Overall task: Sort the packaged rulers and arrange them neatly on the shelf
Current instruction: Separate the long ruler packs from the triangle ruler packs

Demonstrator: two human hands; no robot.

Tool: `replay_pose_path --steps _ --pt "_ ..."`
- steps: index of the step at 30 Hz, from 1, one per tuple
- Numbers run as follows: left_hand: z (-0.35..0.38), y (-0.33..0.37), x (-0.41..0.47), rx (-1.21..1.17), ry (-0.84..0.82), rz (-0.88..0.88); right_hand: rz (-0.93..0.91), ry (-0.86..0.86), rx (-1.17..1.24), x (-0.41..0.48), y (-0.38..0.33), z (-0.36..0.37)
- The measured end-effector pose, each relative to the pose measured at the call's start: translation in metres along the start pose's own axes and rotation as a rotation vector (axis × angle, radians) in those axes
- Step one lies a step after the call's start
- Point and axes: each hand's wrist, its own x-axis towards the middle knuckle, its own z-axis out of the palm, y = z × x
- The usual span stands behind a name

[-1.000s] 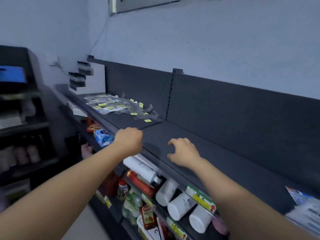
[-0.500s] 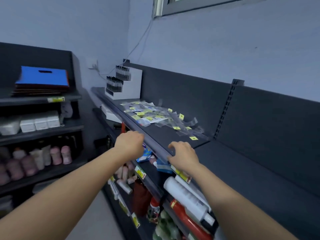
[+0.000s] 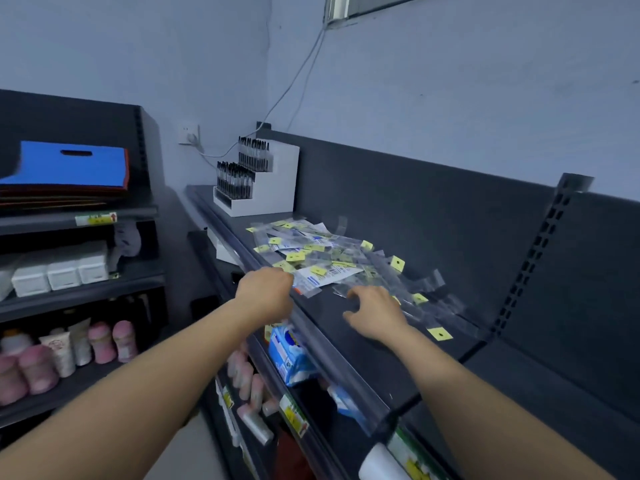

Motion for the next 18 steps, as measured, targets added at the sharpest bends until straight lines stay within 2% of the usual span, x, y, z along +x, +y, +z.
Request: replay_pose_path --steps 7,18 --pt "0.022 -0.004 0.083 -0.013 -0.021 0.043 0.067 -0.008 -0.039 0.077 0.025 0.007" --pt "0.067 -0.002 0.195 -0.098 -0.158 0.175 0.371 -0.047 -0.028 0.150 0.069 0.033"
